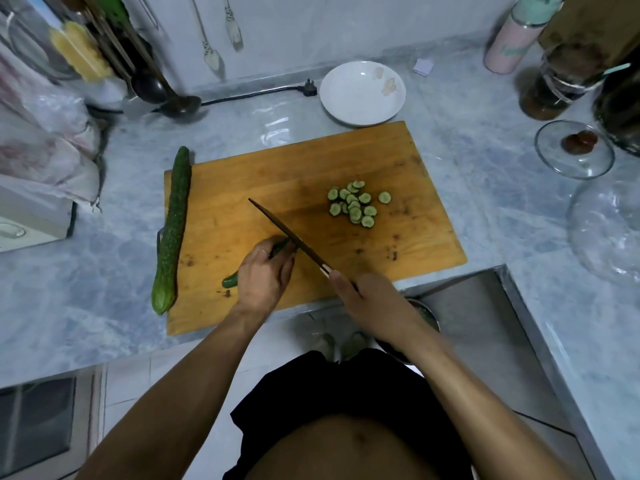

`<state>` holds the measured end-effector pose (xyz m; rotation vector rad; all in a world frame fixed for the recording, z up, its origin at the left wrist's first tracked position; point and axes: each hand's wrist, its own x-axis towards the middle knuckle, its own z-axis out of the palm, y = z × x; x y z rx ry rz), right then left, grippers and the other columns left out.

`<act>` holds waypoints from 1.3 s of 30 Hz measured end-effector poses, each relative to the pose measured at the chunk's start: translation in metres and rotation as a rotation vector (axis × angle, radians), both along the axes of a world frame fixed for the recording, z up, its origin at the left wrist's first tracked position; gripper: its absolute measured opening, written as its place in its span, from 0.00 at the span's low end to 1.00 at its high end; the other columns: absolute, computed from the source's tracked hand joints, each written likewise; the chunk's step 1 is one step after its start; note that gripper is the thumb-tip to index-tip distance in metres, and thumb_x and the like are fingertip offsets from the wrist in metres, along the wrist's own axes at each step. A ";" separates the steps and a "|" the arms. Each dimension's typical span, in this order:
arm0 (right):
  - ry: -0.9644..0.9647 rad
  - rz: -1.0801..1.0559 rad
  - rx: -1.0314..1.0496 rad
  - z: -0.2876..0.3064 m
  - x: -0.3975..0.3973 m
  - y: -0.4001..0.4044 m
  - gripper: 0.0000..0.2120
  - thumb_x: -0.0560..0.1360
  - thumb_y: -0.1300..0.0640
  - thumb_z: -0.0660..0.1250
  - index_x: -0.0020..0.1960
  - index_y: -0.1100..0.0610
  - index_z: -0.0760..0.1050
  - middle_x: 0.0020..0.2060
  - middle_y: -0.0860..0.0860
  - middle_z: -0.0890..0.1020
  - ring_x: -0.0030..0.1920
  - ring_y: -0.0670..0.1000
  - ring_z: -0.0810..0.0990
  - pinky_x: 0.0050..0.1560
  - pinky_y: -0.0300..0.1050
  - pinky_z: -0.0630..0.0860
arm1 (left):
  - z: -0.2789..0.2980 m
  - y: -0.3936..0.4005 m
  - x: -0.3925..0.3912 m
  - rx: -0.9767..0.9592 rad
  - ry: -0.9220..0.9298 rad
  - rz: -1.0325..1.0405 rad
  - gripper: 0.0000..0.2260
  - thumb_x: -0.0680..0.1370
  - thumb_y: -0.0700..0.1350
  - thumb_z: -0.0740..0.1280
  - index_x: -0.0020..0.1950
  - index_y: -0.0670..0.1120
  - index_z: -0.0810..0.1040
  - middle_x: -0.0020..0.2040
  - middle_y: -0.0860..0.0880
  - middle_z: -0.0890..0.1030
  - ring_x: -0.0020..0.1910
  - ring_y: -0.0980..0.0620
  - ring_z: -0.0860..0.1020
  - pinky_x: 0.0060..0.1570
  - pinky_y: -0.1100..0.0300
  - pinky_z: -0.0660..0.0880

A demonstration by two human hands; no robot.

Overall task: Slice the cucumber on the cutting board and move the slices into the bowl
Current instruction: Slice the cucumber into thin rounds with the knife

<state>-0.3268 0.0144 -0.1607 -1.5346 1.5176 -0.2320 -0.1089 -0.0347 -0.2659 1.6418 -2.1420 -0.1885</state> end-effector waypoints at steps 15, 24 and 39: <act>0.017 -0.037 0.002 0.015 0.015 0.003 0.28 0.83 0.39 0.51 0.31 0.54 0.66 0.27 0.50 0.70 0.29 0.48 0.69 0.28 0.41 0.61 | -0.007 -0.002 0.003 -0.028 0.031 -0.008 0.12 0.79 0.46 0.67 0.61 0.46 0.81 0.58 0.42 0.80 0.51 0.41 0.80 0.42 0.53 0.77; 0.001 -0.058 0.069 0.014 0.015 -0.001 0.28 0.82 0.37 0.49 0.32 0.55 0.67 0.29 0.51 0.72 0.31 0.50 0.71 0.31 0.45 0.63 | -0.018 -0.003 0.002 -0.088 0.058 -0.007 0.17 0.76 0.42 0.72 0.64 0.51 0.78 0.58 0.42 0.80 0.50 0.40 0.80 0.40 0.53 0.77; -0.059 -0.197 0.035 -0.013 0.025 -0.011 0.29 0.82 0.38 0.50 0.31 0.55 0.68 0.29 0.52 0.74 0.31 0.53 0.73 0.33 0.45 0.64 | -0.013 -0.004 0.006 -0.145 0.023 -0.034 0.13 0.77 0.43 0.71 0.62 0.47 0.81 0.57 0.45 0.82 0.50 0.43 0.80 0.40 0.56 0.75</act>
